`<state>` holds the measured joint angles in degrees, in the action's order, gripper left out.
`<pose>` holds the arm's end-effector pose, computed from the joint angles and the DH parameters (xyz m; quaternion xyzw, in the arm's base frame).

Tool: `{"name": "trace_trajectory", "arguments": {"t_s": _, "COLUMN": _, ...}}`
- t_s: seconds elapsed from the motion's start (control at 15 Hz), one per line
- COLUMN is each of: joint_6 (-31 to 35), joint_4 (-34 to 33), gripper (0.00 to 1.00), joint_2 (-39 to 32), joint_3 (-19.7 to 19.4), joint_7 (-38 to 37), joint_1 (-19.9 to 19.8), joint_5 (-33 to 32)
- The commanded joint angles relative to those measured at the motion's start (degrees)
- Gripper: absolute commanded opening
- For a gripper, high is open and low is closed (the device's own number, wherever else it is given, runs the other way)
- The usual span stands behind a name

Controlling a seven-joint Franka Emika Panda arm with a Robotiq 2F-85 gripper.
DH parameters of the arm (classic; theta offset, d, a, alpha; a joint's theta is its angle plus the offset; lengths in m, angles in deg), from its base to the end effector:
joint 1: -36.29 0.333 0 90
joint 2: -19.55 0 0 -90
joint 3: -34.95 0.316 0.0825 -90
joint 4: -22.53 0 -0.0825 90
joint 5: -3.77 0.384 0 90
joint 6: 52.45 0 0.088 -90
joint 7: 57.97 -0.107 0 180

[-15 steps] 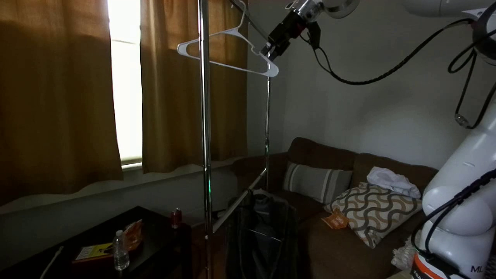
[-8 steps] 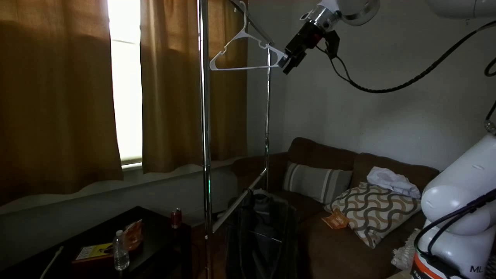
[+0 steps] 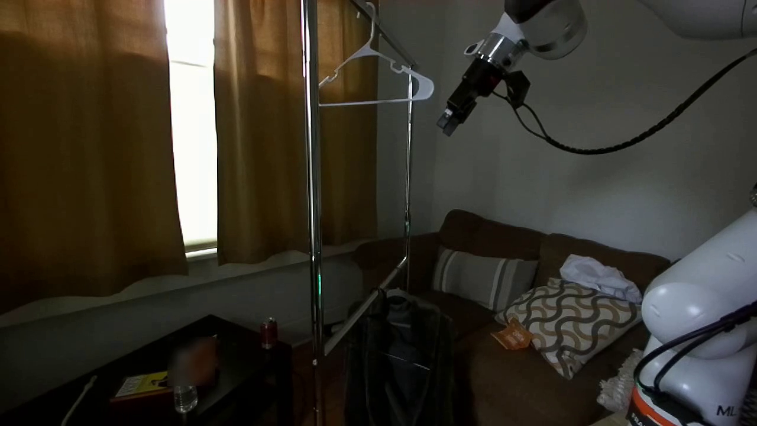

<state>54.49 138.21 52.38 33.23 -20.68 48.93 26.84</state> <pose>0.3800 0.0995 0.7176 -0.8799 -0.3757 -0.2457 0.1556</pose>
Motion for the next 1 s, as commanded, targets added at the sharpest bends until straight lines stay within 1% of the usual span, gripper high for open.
{"name": "trace_trajectory", "arguments": {"t_s": 0.0, "joint_6": -0.07, "joint_4": -0.12, "gripper": 1.00, "joint_2": -0.07, "joint_3": -0.26, "joint_7": -0.18, "joint_1": 0.38, "joint_5": -0.25}}
{"name": "trace_trajectory", "arguments": {"t_s": 0.33, "joint_6": -0.06, "joint_4": -0.12, "gripper": 1.00, "joint_2": 0.12, "joint_3": -0.27, "joint_7": -0.18, "joint_1": 0.40, "joint_5": -0.27}}
{"name": "trace_trajectory", "arguments": {"t_s": 0.47, "joint_6": -0.49, "joint_4": 0.61, "gripper": 1.00, "joint_2": -1.52, "joint_3": -1.01, "joint_7": -0.46, "joint_1": -0.62, "joint_5": -1.30}}
{"name": "trace_trajectory", "arguments": {"t_s": 0.8, "joint_6": -4.75, "joint_4": 2.93, "gripper": 1.00, "joint_2": -6.49, "joint_3": -4.92, "joint_7": 3.88, "joint_1": -2.13, "joint_5": -1.39}}
{"name": "trace_trajectory", "arguments": {"t_s": 0.93, "joint_6": -5.85, "joint_4": 3.43, "gripper": 1.00, "joint_2": -8.76, "joint_3": -5.24, "joint_7": 6.49, "joint_1": -3.18, "joint_5": -2.92}}
